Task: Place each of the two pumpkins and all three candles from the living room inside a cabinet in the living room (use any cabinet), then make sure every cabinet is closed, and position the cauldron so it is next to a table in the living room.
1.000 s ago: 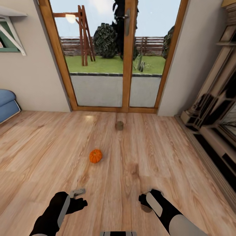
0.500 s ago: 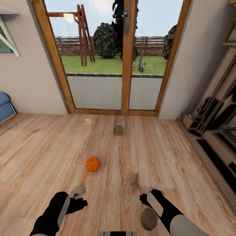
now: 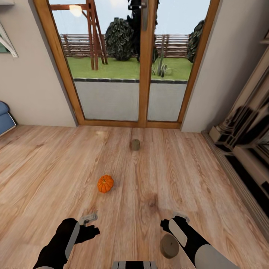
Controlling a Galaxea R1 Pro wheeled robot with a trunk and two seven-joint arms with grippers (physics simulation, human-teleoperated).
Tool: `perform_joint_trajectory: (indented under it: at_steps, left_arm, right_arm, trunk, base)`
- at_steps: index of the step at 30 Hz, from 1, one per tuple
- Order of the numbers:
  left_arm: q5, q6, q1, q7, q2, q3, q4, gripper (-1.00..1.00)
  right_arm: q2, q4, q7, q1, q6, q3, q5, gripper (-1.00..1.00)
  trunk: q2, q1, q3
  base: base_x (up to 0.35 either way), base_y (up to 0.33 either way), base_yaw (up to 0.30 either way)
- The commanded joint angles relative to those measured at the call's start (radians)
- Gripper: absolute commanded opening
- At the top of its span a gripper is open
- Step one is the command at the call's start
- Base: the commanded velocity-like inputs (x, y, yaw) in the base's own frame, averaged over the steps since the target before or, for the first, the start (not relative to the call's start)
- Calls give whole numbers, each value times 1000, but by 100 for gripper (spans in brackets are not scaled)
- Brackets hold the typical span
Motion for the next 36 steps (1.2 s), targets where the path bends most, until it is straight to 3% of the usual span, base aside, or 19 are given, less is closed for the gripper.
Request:
perform_joint_trajectory:
  at_steps: [1,6,8,13,17,20,23,33,36]
  left_arm:
    - [0,1,0,0,0,1,-4,100]
    - [1,11,0,-34,7,23,-24,100]
    - [2,18,0,-104,23,69,-29,100]
    - [2,28,0,-230,67,125,-31,100]
    - [2,63,0,-384,92,199,-33,100]
    - [1,70,0,-469,111,223,-34,100]
    - [1,71,0,-492,120,227,-34,100]
    - [2,74,0,-503,123,230,-34,100]
    - [2,86,0,-503,123,230,-34,100]
  right_arm:
    - [0,0,0,0,-1,0,0,100]
    - [-1,6,0,0,-2,-1,-1,100]
    - [0,31,0,0,-3,-2,0,100]
    - [0,44,0,0,-4,-3,0,100]
    - [0,45,0,0,-4,-2,1,100]
    - [2,46,0,0,-16,-1,1,100]
    - [2,47,1,0,-41,1,2,100]
    - [2,51,77,0,-56,1,3,100]
    - [2,57,82,0,-56,1,2,100]
  trunk:
    - [0,0,-4]
    - [-1,3,-23]
    - [-2,4,-31]
    - [-3,6,-50]
    - [-4,7,-58]
    - [-4,7,-58]
    - [-4,7,-58]
    - [-6,11,-97]
    - [-6,11,-97]
  base:
    - [0,0,0]
    - [0,0,0]
    - [0,0,0]
    - [0,0,0]
    - [0,0,0]
    - [0,0,0]
    - [0,0,0]
    - [0,0,0]
    - [0,0,0]
